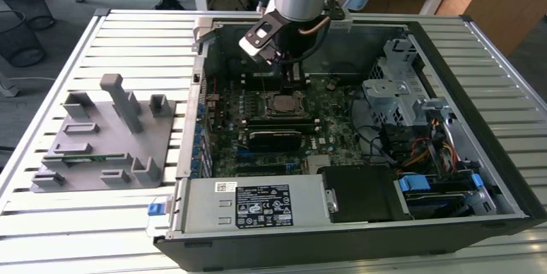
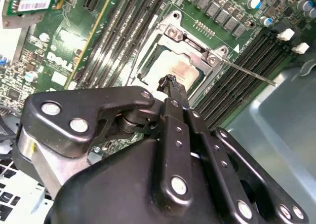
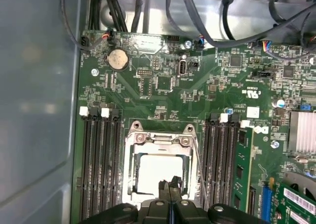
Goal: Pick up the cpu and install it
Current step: 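Install the first cpu locking lever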
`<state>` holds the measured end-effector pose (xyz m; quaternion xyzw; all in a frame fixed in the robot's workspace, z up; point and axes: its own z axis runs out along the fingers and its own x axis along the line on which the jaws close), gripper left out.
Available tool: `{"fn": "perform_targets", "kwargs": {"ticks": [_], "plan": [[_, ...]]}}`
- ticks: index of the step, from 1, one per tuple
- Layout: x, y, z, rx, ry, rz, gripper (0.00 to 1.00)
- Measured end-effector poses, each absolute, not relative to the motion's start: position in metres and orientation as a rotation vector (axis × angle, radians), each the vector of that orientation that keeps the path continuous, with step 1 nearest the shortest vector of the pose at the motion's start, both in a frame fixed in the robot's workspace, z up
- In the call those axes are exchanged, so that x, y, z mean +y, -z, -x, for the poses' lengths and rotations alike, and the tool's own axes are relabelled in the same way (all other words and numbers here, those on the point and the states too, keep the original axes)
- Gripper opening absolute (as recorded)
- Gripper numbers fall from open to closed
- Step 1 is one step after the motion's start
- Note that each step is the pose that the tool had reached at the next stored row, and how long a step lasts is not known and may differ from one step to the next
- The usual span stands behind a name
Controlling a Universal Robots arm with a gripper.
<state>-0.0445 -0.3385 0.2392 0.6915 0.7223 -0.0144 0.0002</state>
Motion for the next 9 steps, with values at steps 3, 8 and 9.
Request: {"fn": "perform_targets", "kwargs": {"ticks": [3, 8, 9], "plan": [[-0.344, -0.239, 0.044, 2.271, 0.04, -2.174, 0.12], [-0.346, -0.246, 0.045, 2.276, 0.029, -2.179, 0.12], [-0.346, -0.251, 0.044, 2.276, 0.028, -2.179, 0.12]]}}
